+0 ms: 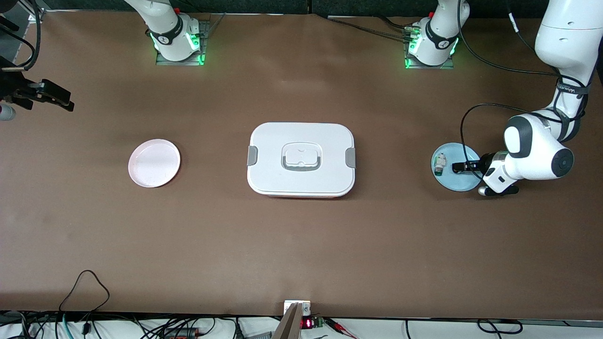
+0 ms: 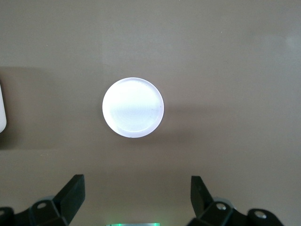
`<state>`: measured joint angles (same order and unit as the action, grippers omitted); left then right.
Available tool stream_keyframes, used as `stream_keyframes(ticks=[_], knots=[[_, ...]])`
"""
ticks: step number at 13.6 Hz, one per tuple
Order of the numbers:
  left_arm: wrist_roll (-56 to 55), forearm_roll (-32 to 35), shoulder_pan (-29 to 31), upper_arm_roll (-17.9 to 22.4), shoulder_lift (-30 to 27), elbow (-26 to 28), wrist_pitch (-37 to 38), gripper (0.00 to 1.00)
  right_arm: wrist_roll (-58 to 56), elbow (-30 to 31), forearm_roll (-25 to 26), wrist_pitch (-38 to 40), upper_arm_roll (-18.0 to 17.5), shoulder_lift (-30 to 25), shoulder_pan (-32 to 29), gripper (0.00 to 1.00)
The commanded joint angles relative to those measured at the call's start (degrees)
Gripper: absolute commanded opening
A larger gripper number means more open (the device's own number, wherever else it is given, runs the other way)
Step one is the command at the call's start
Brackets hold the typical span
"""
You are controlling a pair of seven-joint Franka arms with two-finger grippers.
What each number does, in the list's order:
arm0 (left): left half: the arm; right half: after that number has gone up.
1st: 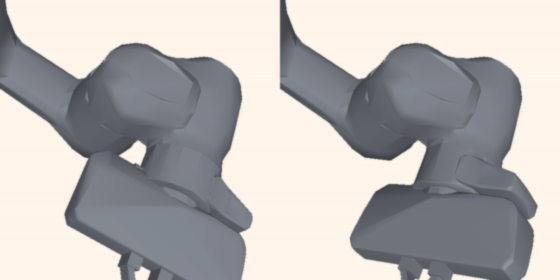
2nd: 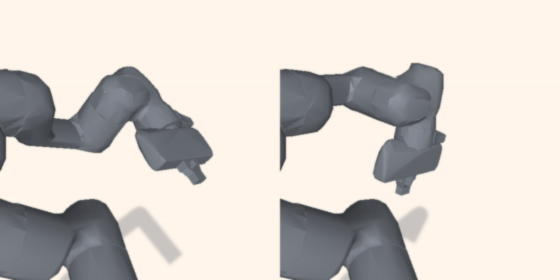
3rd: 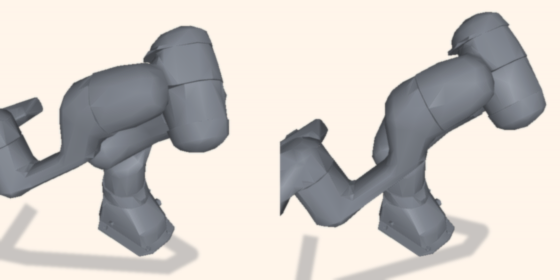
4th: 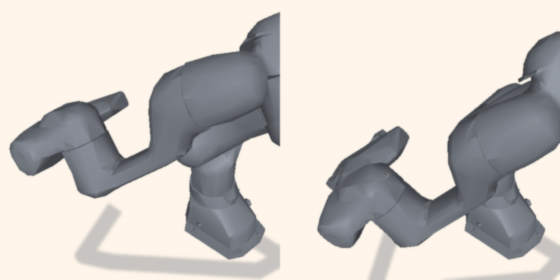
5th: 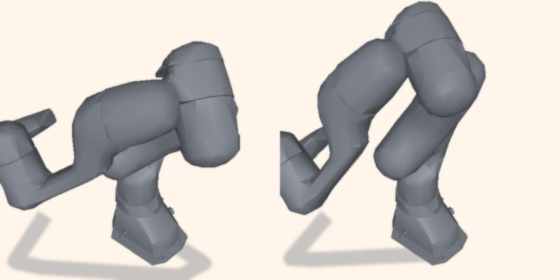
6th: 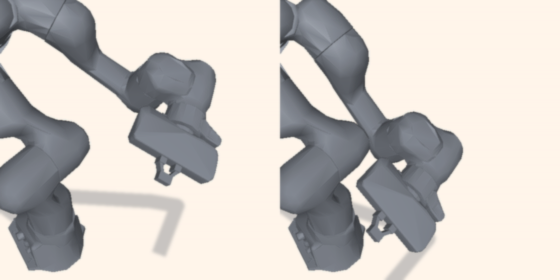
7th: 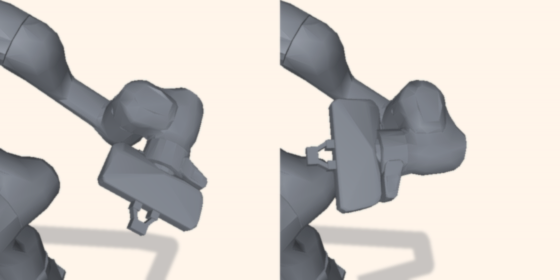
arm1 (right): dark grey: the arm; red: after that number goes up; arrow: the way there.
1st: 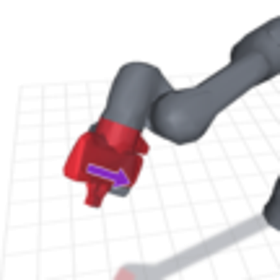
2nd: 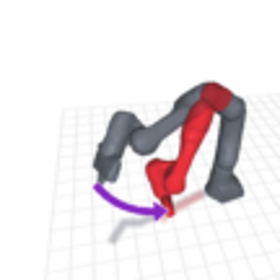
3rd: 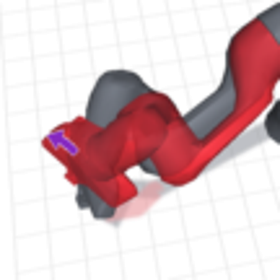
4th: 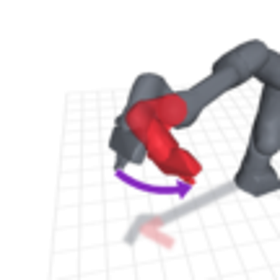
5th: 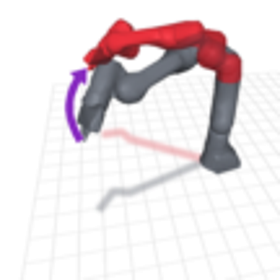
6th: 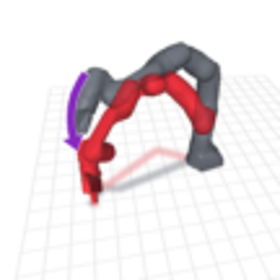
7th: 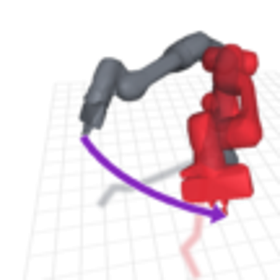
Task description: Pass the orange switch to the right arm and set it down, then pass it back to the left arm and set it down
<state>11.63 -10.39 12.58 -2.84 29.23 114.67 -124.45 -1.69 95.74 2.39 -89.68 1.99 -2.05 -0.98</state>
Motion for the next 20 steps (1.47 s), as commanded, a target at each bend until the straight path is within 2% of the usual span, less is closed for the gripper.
stream_keyframes(ticks=[1,3,5,6,8,10,13,16,18,20], knots=[[4.53,-1.56,0.78,-0.67,-1.54,-0.23,2.70,0.16,-0.07,-0.99,-0.63,1.09,-0.05,0.02,0.10,1.00],[8.40,-1.65,0.52,-0.76,-3.20,-0.68,5.79,0.14,0.02,-0.99,-0.63,1.00,-0.05,0.02,0.10,1.00],[7.36,-1.82,0.16,-1.29,-5.05,-1.03,9.38,0.13,-0.06,-0.99,-0.89,1.09,0.03,0.11,0.02,1.00],[4.40,-1.91,0.25,-2.86,-6.10,-1.38,11.92,0.13,-0.50,-1.08,-0.72,1.09,-0.05,0.02,0.10,1.00],[-0.71,-2.00,0.25,-4.62,-8.57,-3.30,20.51,0.13,-0.59,-0.99,-0.46,1.09,-0.32,0.02,0.28,1.00],[-8.51,-2.78,0.25,-7.08,-8.93,-8.21,31.76,0.11,-0.77,-0.99,-0.98,1.09,-0.41,0.46,0.19,1.00],[-22.64,-12.08,0.16,-11.03,-8.84,-17.78,46.98,0.09,-0.94,-1.34,-0.98,1.09,-0.76,0.20,0.54,1.00],[-40.39,-20.33,0.16,-16.66,-8.84,-24.83,56.13,0.04,-0.77,-1.43,-1.42,3.46,-1.81,0.11,1.86,1.00],[-51.57,-29.29,0.25,-18.77,-9.19,-27.56,60.45,0.01,-0.94,-1.52,-6.14,3.55,-1.38,-0.06,1.69,1.00],[-59.92,-42.10,0.25,-18.87,-9.19,-28.19,62.39,0.00,-1.12,-1.78,-10.02,3.55,-1.28,-0.15,1.69,1.00]])
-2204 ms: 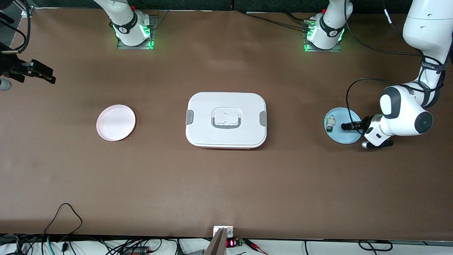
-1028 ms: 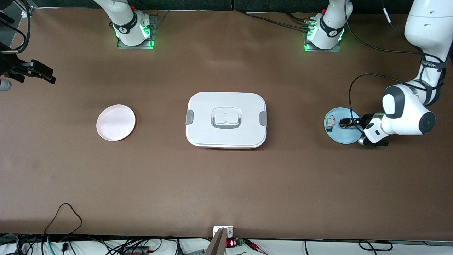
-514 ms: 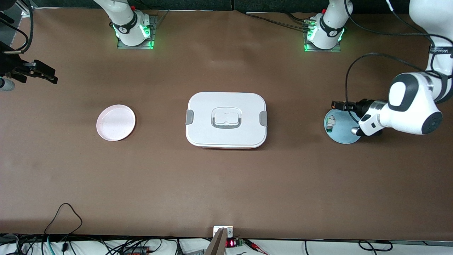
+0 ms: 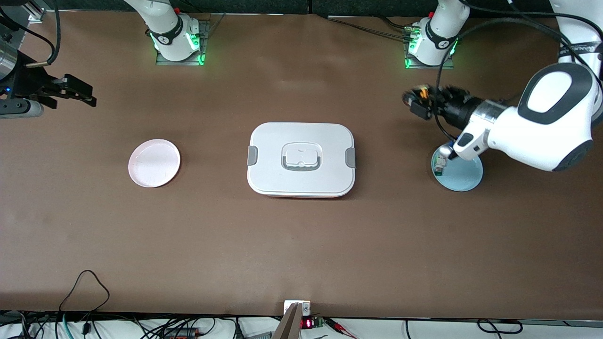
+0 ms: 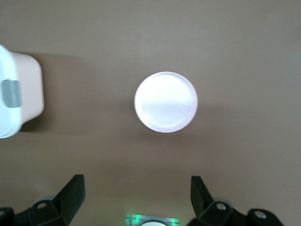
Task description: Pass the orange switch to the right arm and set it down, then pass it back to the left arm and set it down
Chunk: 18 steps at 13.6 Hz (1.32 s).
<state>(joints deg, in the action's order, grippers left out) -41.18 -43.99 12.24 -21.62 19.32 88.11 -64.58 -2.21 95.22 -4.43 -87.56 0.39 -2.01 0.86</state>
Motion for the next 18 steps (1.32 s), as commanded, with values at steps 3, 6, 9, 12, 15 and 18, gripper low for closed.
stream_keyframes(ticks=[3,6,9,12,15,18], knots=[[-17.51,-27.31,0.24,-0.26,1.07,-1.54,-0.62,0.00,-0.69,-1.26,-11.98,1.34,0.05,0.07,-0.16,1.00],[-22.27,-38.32,-5.10,-1.40,1.59,-1.62,-11.40,0.00,-0.78,-1.09,-23.93,0.81,0.31,1.82,-0.34,1.00],[-31.31,-40.82,-11.25,-1.75,1.51,-1.88,-23.47,0.00,-0.70,0.22,-37.20,-1.21,0.31,4.20,-1.04,1.00],[-37.20,-45.38,-18.55,-1.58,4.04,-2.32,-33.48,0.00,-1.31,1.45,-47.57,-1.13,-0.04,5.88,-0.95,1.00],[-43.44,-45.22,-22.25,-1.23,9.93,-11.01,-40.27,0.00,-2.01,4.61,-59.07,-1.30,-0.13,5.88,-0.69,1.00],[-43.99,-45.22,-22.61,-1.14,10.12,-11.82,-41.24,0.00,-9.02,7.51,-65.97,-2.79,-0.30,6.40,0.80,1.00]])
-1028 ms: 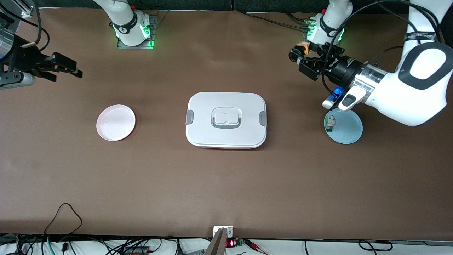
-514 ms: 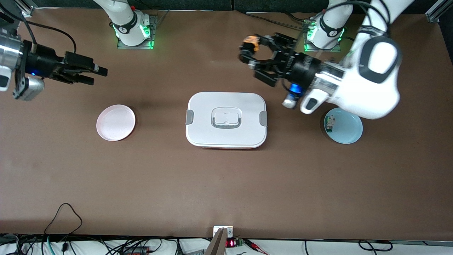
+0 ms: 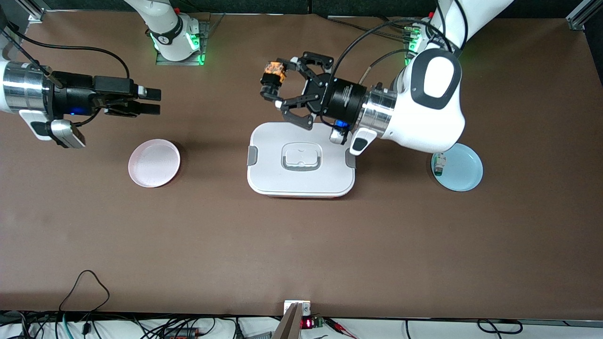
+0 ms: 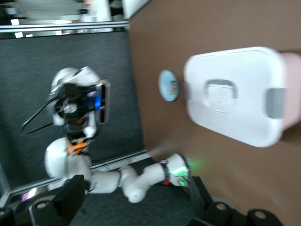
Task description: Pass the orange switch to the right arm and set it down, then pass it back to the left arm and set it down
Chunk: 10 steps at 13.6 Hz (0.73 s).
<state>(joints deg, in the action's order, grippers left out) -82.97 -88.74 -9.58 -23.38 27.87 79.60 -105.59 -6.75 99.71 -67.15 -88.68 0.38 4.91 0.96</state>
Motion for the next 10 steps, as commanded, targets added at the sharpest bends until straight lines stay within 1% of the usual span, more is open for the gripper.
stream_keyframes(ticks=[1,2,4,6,8,10], knots=[[-2.28,-0.47,-0.71,0.62,1.49,-3.31,-0.23,0.00,-9.02,4.34,-4.21,-2.02,-0.29,-0.34,0.88,1.00],[-2.37,-0.47,-0.62,0.62,1.49,-3.31,-0.23,0.00,-13.25,6.61,-7.27,-1.94,-0.29,-0.16,0.88,1.00],[-2.63,-0.47,-0.62,0.62,1.49,-3.31,-0.23,0.00,-19.15,11.28,-15.26,-1.50,-0.29,-0.16,1.32,1.00],[-3.16,-0.47,-0.62,0.62,1.49,-3.40,-0.23,0.00,-20.58,11.82,-18.10,-2.29,-0.29,0.19,3.25,1.00],[-3.16,-0.47,-0.62,0.62,1.49,-3.31,-0.23,0.00,-20.23,11.74,-22.40,-3.60,-0.29,0.19,5.97,1.00],[-3.16,-0.47,-0.71,0.62,1.49,-3.40,-0.32,0.00,-19.62,11.56,-25.30,-6.84,-0.99,0.02,8.34,1.00]])
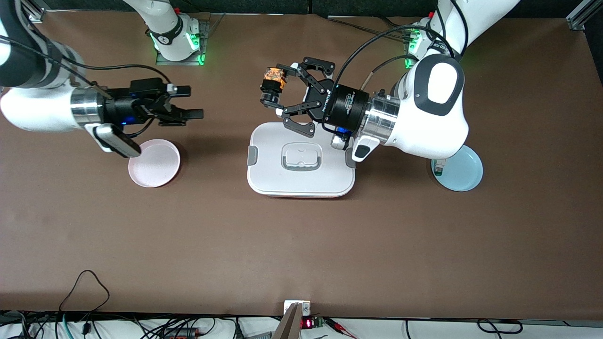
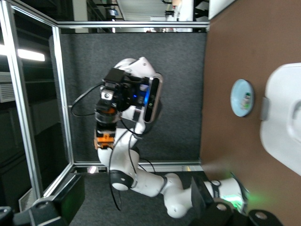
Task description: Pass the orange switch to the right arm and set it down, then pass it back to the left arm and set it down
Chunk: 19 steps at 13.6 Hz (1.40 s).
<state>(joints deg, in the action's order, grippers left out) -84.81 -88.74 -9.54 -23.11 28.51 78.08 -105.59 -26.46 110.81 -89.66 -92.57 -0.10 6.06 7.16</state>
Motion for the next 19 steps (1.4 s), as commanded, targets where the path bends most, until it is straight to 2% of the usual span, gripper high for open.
stream_keyframes(ticks=[1,4,7,10,12,14,19], knots=[[-1.33,-0.47,-0.74,0.35,0.85,-1.88,-0.32,0.00,0.71,0.28,-4.20,-4.79,-1.30,-1.23,2.59,1.00],[-1.33,-0.47,-0.74,0.35,0.85,-1.88,-0.32,0.00,5.00,-0.68,-8.33,-10.59,-4.90,-1.32,3.64,1.00],[-1.33,-0.47,-0.74,0.35,0.94,-1.88,-0.32,0.00,14.13,-2.87,-8.69,-14.73,-6.40,-1.67,5.23,1.00],[-1.33,-0.47,-0.74,0.35,0.94,-1.88,-0.32,0.00,18.11,-3.41,-9.04,-16.32,-7.19,-1.67,5.58,1.00],[-1.33,-0.47,-0.74,0.35,0.94,-1.88,-0.32,0.00,21.09,-4.37,-11.67,-19.29,-9.20,-2.45,6.63,1.00],[-1.33,-0.47,-0.74,0.35,0.94,-1.88,-0.32,0.00,22.24,-4.55,-11.86,-23.16,-11.05,-2.55,6.73,1.00],[-1.33,-0.47,-0.74,0.35,0.94,-1.88,-0.32,0.00,22.25,-4.55,-12.29,-25.37,-11.59,-2.02,6.82,1.00]])
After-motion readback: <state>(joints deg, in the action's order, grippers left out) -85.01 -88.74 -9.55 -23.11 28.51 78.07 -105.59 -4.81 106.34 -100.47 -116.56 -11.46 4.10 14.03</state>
